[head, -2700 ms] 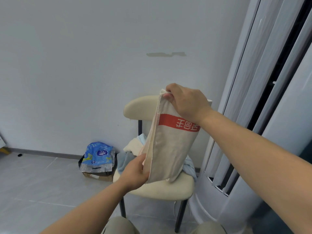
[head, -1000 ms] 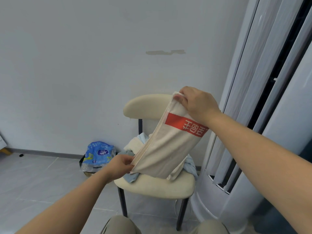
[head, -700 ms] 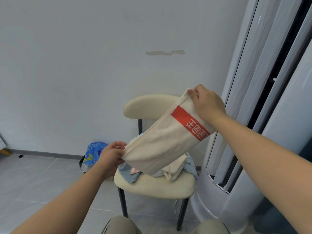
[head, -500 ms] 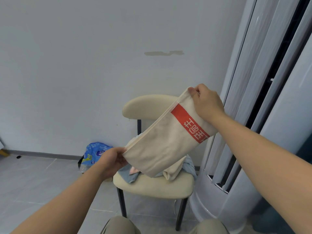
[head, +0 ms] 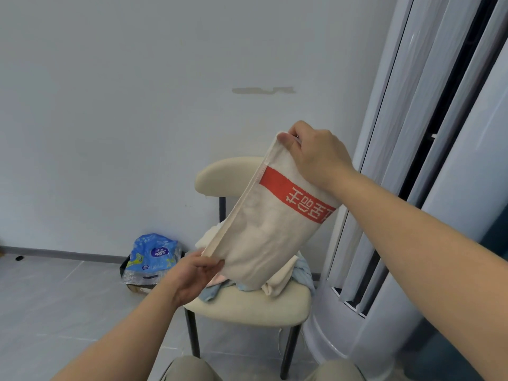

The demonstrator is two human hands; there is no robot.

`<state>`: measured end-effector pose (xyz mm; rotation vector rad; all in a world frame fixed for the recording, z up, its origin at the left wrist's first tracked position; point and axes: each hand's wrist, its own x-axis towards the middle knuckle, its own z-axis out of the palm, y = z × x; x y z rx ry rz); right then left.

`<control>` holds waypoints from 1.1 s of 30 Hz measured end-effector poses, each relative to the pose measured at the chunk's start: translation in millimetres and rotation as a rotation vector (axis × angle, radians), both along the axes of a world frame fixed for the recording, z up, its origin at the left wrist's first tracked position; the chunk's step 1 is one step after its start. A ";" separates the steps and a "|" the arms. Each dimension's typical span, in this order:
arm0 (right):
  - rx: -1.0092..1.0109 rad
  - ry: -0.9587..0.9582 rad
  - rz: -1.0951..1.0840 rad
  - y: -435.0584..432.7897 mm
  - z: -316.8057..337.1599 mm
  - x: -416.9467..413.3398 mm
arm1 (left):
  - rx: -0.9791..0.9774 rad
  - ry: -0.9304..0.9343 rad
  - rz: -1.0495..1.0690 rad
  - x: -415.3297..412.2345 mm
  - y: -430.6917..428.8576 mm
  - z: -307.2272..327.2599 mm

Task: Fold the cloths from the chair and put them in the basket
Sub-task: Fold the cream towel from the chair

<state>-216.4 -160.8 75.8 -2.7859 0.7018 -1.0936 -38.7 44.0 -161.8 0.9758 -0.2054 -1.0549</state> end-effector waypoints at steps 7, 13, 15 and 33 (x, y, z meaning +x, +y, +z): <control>0.199 -0.060 -0.027 -9.3 -10.2 -7.8 | 0.051 0.030 0.079 11.6 -0.4 0.7; 0.387 -0.136 -0.035 -14.1 -22.8 -14.4 | 0.051 -0.071 0.272 19.2 -10.5 13.9; 0.361 -0.104 -0.079 -15.7 -27.9 -16.1 | 0.173 -0.244 0.376 18.5 -13.5 19.6; 0.749 0.397 0.001 -62.4 -119.7 -36.0 | 0.534 -0.467 0.111 68.1 6.6 19.5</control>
